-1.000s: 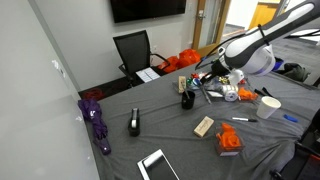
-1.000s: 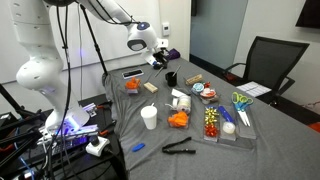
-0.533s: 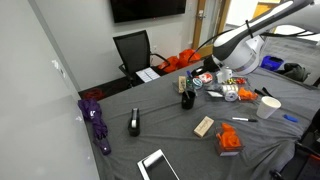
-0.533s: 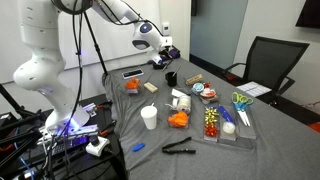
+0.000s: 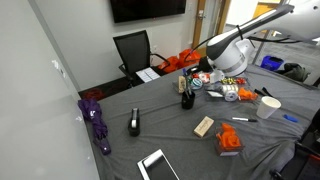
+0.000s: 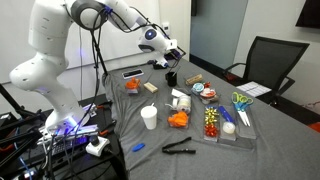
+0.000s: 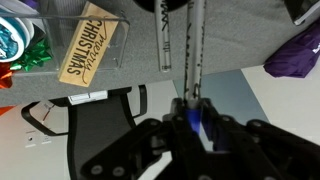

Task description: Sift a pen from the table to the cup

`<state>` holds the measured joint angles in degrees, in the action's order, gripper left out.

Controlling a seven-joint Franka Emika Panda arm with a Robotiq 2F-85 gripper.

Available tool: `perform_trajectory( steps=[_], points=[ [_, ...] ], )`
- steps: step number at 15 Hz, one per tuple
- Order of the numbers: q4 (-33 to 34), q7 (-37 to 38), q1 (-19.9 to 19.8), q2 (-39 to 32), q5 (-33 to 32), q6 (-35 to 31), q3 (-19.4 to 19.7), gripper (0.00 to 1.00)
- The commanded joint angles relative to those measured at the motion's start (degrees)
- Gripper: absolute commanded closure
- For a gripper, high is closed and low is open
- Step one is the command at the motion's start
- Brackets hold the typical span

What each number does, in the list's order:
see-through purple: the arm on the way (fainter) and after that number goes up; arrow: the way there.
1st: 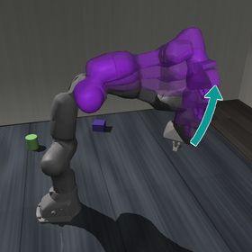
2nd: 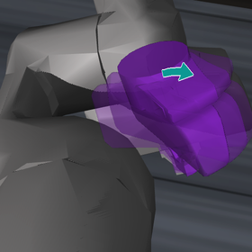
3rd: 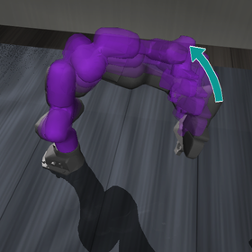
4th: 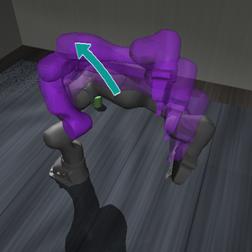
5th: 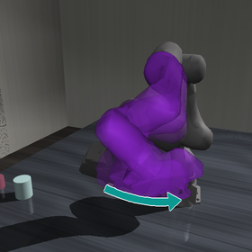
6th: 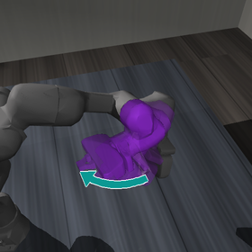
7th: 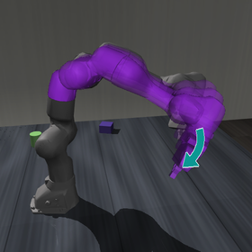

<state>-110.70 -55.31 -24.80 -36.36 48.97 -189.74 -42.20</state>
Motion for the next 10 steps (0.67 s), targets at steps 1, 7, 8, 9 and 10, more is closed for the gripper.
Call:
perform_trajectory(
  steps=[1, 7, 8, 9, 10],
  points=[
    [1.90, -4.24, -6.09, -7.76, -5.09, -5.30, -6.99, 0.95],
    [-1.67, -3.40, -11.19, -14.18, -16.36, -8.79, -9.70, 0.95],
    [-2.57, -3.19, -11.65, -14.33, -17.39, -8.50, -9.38, 0.95],
    [-3.38, -3.00, -12.03, -14.38, -18.11, -8.05, -9.05, 0.95],
    [-4.31, -2.80, -12.37, -14.37, -18.61, -7.80, -8.80, 0.95]
  ],
)
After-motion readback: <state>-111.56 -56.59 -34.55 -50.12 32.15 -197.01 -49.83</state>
